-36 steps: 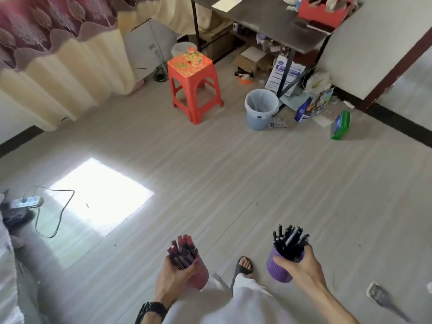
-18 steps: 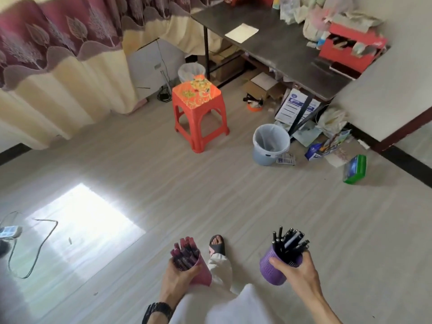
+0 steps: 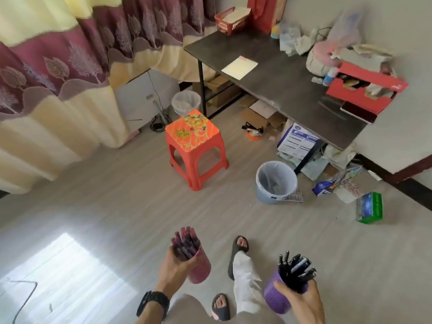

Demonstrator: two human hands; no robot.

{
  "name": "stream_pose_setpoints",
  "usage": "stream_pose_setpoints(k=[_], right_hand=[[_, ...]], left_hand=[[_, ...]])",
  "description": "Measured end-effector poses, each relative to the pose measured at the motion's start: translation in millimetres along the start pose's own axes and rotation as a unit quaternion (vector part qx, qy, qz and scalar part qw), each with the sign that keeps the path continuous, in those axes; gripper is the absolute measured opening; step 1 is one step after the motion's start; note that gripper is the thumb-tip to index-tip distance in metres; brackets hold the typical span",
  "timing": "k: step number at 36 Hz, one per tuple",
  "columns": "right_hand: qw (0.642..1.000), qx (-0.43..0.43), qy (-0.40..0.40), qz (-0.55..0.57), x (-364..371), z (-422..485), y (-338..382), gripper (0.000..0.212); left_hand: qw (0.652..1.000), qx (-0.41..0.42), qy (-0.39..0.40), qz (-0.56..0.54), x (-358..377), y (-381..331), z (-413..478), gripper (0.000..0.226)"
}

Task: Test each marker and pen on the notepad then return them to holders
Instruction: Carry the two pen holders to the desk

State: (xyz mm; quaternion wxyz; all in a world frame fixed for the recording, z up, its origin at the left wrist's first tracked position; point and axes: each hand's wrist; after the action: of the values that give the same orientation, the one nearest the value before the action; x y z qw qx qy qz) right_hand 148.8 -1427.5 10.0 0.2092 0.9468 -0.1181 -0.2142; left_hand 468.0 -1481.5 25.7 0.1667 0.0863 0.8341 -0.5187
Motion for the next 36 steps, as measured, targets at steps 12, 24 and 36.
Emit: stream_pose_setpoints(k=[12,24,36], right_hand=[[0.991,-0.034,0.026,-0.129,66.6,97.3,192.4,0.064],[0.983,-0.084,0.051,-0.158,111.7,141.0,376.2,0.086],[0.989,-0.127,-0.075,0.008,169.7,168.5,487.4,0.06]], left_hand=[[0.995,-0.089,-0.049,0.011,-1.6,-47.2,130.8,0.049],[0.988,-0.122,-0.089,-0.039,9.5,-105.8,280.5,0.054],[0.998,-0.057,0.023,-0.007,11.4,-213.8,499.9,0.068]])
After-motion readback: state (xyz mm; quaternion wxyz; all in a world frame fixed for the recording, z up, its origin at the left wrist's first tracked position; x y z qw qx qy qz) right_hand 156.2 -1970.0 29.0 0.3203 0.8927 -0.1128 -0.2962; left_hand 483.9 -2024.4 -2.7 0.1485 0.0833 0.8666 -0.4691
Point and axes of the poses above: each hand's wrist, its own z-axis towards the middle knuckle, its own x-axis out of the palm, y = z × x, and after that the axes turned 14 degrees about x, right-handed
